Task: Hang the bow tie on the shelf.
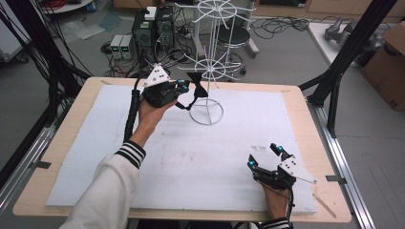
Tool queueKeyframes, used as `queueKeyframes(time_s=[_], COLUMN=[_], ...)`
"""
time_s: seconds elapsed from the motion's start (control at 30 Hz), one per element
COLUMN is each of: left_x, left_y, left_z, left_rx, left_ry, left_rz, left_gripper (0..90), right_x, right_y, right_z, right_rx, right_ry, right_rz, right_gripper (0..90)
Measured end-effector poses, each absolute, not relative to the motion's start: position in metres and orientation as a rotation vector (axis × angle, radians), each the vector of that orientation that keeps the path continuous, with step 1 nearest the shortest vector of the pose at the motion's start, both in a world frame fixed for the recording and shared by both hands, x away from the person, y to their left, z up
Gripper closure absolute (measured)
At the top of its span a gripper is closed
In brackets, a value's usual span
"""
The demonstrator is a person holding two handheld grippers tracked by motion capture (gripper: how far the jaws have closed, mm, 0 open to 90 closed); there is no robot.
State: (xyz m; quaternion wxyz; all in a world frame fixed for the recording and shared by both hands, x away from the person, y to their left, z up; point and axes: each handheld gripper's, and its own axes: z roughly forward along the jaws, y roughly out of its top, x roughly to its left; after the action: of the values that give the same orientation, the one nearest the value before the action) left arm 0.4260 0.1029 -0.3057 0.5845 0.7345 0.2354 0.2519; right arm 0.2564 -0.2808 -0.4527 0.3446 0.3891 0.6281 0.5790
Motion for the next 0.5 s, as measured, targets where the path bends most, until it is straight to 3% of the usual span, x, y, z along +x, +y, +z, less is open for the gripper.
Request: queueKeyframes(time_s=[0.5], left_x=[0.4324], left_y=[0.0954], left_z=[-0.3134], left_rx=[1.709], left_ry=[0.579], left_rz=[0.596], left_gripper=[89.1], right_x=[0.2568], right_y=[-0.2809], right_z=[-0.4527], right_rx=[1.003], right_ry=[1.632], right_rz=[1.504], right_gripper=[9.4])
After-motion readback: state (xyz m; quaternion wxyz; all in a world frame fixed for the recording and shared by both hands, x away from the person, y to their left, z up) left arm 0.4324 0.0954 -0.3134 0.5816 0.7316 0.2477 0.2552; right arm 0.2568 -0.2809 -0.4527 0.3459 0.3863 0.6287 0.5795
